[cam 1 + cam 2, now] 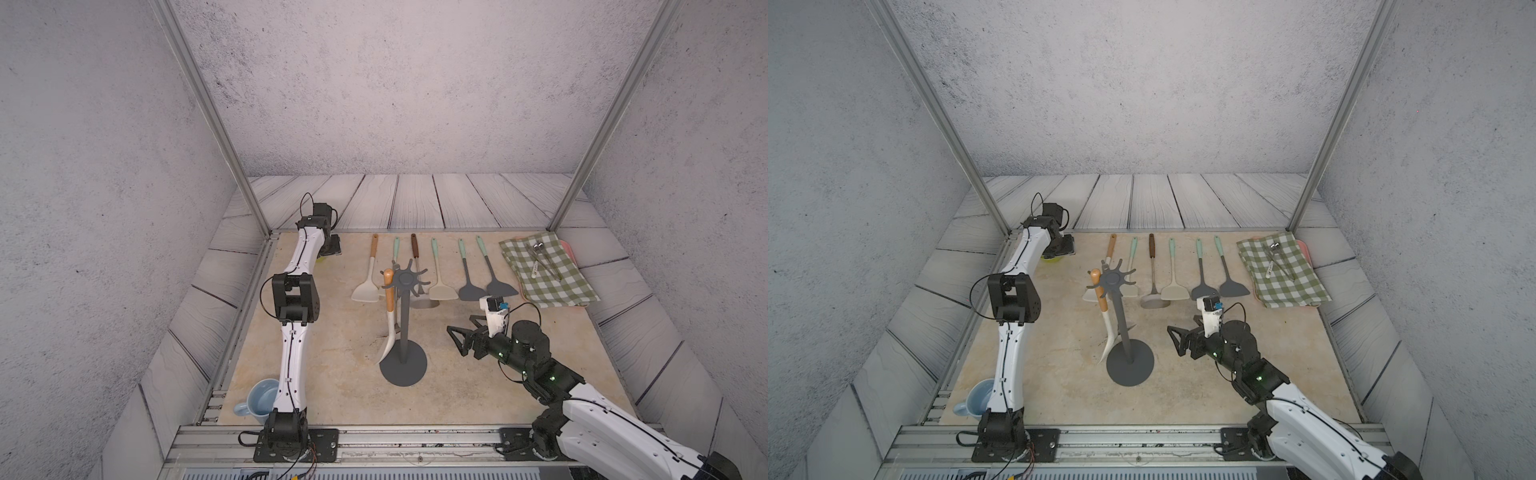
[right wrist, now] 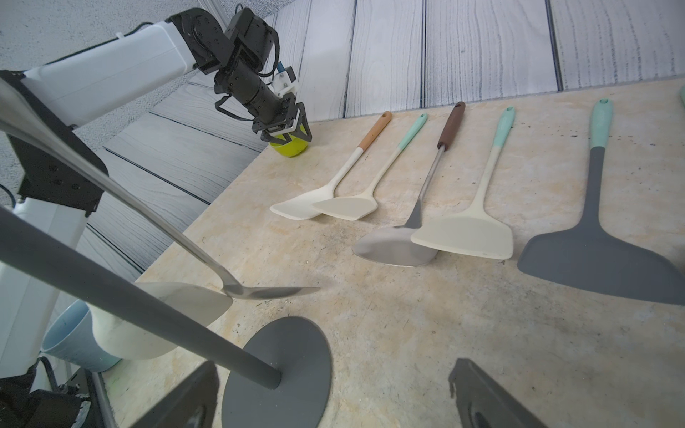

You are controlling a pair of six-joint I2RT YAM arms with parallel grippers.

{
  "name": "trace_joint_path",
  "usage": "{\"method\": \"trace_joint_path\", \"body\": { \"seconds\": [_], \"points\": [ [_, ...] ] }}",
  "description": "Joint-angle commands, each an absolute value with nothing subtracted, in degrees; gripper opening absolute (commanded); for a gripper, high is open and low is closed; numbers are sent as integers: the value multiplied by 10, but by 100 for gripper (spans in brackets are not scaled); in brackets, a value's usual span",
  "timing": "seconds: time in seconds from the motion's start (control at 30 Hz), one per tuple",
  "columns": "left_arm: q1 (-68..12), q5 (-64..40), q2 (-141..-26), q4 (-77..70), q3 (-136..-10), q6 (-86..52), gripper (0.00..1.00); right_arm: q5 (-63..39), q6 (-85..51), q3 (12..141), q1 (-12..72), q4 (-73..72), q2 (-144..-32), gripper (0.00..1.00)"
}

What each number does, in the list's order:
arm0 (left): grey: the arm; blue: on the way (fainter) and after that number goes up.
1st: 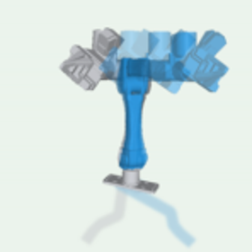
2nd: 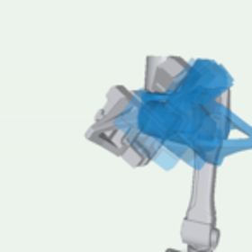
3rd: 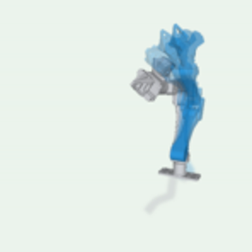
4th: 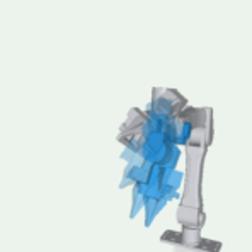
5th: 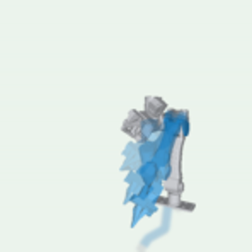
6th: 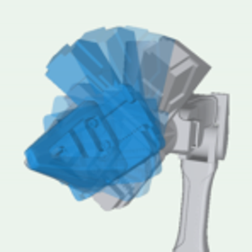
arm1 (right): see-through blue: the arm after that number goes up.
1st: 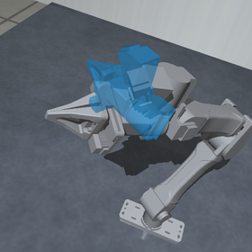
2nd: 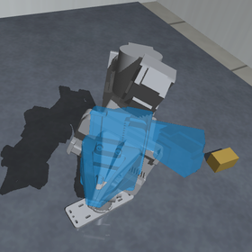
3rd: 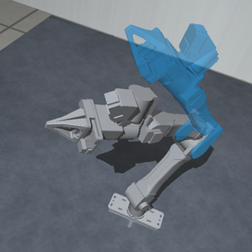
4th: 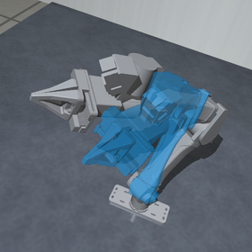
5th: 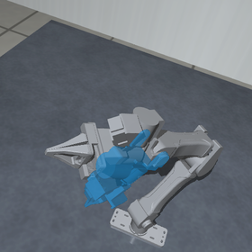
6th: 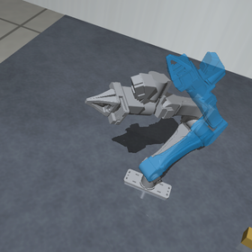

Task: Take the spatula off the kitchen utensil rack
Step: Move the distractor to the center of the board.

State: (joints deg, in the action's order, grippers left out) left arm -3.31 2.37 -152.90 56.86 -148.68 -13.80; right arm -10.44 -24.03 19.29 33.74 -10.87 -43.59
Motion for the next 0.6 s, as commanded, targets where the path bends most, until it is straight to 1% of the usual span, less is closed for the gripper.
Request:
{"method": "trace_joint_path", "body": {
  "seconds": [0.0, 0.17, 0.2, 0.27, 0.47, 0.5, 0.57],
  "points": [
    [-28, 30, -1541, 584, -1497, -139, 56, -111, -249, 198, 339, -119, -435, 99],
    [-28, 38, -1534, 587, -1477, -139, 31, -112, -250, 199, 340, -116, -434, 99],
    [-27, 40, -1528, 586, -1468, -139, 28, -112, -250, 199, 339, -116, -434, 99],
    [-27, 47, -1511, 580, -1442, -138, 18, -113, -250, 199, 340, -116, -435, 99],
    [-22, 95, -1419, 582, -1314, -158, 2, -116, -254, 198, 340, -115, -428, 99],
    [-20, 104, -1397, 579, -1282, -165, 0, -117, -255, 197, 340, -116, -427, 99],
    [-13, 114, -1337, 544, -1181, -180, 0, -117, -255, 198, 339, -115, -426, 99]
  ]
}}
